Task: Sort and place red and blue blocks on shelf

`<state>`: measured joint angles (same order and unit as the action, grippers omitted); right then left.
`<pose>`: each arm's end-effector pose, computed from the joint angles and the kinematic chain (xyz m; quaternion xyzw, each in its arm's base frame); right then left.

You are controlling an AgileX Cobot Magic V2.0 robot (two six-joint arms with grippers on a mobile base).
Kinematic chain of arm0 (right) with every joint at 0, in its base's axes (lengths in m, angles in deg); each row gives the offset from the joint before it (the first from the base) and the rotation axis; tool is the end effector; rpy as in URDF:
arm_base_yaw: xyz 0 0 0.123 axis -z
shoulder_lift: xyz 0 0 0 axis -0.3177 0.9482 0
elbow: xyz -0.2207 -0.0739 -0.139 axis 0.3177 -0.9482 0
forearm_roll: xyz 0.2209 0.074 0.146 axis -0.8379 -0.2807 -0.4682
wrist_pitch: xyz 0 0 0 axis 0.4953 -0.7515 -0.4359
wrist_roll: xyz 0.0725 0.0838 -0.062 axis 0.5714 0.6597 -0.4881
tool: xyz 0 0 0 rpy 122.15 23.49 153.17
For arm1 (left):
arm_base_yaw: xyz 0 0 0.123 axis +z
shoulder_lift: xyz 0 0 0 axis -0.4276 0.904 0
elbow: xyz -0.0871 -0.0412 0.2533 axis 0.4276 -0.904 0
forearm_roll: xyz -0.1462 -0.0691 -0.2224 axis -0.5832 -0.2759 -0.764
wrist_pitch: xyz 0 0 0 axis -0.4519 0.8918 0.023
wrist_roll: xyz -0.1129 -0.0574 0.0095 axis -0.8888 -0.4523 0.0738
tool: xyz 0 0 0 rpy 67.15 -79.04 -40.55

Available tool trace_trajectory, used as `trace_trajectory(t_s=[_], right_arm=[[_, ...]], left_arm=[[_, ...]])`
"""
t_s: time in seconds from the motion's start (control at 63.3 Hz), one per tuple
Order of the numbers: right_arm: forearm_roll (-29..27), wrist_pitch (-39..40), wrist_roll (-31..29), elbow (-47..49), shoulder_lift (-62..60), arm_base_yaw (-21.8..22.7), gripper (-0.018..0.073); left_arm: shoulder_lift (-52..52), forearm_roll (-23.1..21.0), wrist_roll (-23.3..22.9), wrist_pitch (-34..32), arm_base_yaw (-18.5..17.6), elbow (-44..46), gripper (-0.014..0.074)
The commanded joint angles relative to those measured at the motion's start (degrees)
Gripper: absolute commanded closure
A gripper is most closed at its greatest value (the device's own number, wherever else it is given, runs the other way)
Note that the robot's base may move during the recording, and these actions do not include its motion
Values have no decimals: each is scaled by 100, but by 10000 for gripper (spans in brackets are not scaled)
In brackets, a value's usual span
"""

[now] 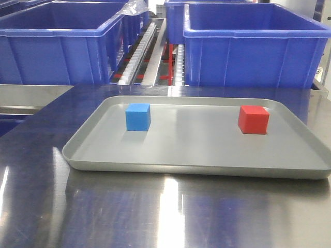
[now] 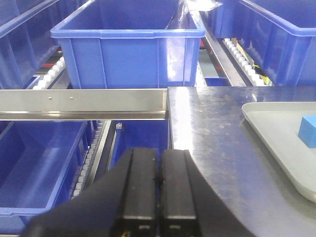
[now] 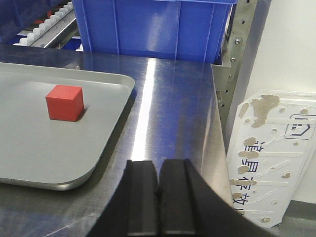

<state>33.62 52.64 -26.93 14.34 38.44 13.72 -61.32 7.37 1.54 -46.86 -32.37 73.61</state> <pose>0.1291 0.0091 0.1799 -0.0141 0.7529 0.0334 0.6572 0.1293 -0.0144 0.1971 0.0280 0.7214 -0.0503 0.6901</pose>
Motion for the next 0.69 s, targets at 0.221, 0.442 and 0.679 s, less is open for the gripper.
trace_trajectory(t_s=[0.221,0.442,0.679], right_arm=[[49,487,-42,0,-96,22,505],[49,494,-42,0,-96,22,505],[133,494,-42,0,-96,22,505]], left_arm=[[-104,-42,0,-541,-5,-167,472],[-104,-42,0,-541,-5,-167,472],[-104,-42,0,-541,-5,-167,472]])
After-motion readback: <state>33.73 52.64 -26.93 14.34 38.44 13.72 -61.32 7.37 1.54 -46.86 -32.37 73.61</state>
